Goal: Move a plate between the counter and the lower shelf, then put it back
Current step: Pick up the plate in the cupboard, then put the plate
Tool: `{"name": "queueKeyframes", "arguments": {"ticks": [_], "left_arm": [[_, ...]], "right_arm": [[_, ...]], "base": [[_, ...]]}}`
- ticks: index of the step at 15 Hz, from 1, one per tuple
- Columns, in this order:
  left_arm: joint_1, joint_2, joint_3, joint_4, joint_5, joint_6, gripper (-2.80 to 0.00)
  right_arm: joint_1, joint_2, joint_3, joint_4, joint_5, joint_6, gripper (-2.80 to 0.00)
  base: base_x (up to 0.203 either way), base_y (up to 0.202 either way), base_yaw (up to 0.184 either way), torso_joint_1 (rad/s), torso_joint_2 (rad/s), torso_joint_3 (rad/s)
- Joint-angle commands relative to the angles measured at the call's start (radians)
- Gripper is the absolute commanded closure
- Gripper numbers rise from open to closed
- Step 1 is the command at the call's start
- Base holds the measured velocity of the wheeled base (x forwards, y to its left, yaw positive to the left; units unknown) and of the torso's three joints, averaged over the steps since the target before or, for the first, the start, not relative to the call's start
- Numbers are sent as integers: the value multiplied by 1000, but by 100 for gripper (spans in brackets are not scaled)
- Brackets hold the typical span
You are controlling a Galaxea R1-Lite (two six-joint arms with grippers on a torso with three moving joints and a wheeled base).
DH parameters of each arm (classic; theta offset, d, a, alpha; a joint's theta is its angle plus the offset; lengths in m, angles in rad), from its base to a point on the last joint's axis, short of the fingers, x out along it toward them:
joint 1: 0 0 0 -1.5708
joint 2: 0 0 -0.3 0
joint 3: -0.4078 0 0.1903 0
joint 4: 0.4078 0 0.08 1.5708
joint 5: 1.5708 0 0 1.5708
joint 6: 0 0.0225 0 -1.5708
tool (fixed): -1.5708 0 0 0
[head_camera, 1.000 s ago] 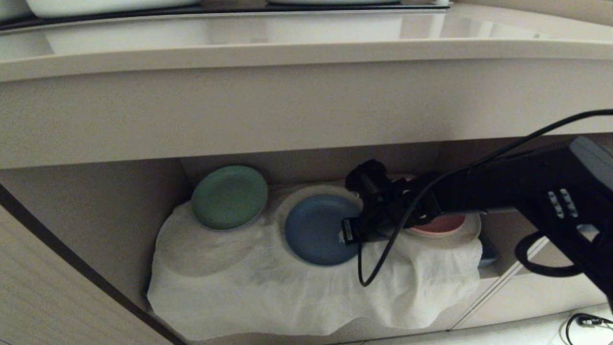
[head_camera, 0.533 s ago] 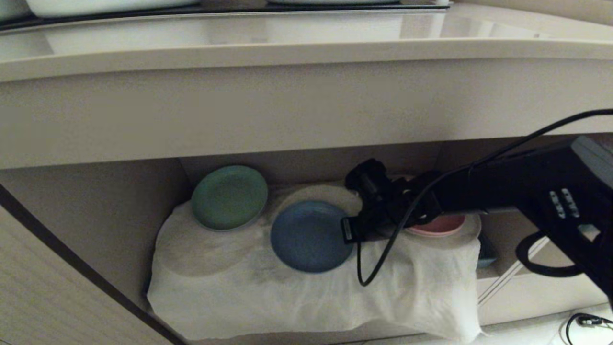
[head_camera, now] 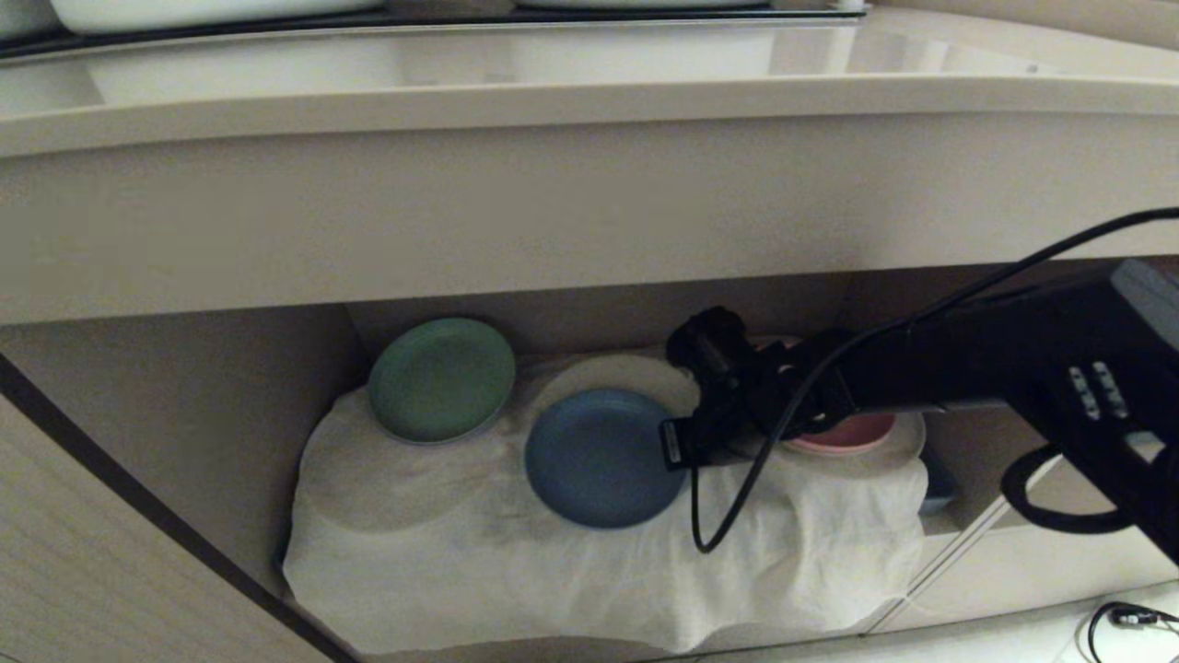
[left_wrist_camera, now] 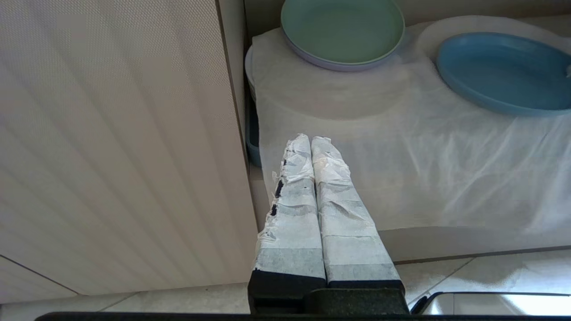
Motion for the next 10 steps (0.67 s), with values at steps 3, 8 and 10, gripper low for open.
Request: {"name": "queueKeyframes", "arguments": {"ticks": [3, 8, 10], "left_arm": [[0, 0, 0, 0, 0, 0, 0], [0, 0, 0, 0, 0, 0, 0], [0, 0, 0, 0, 0, 0, 0]], "right_arm": [[-1, -39, 53, 2, -4, 2, 0], [-2, -98, 132, 4, -4, 2, 0], [-2, -124, 159, 2, -4, 2, 0]], "base": [[0, 0, 0, 0, 0, 0], [0, 0, 0, 0, 0, 0], [0, 0, 0, 0, 0, 0]]}}
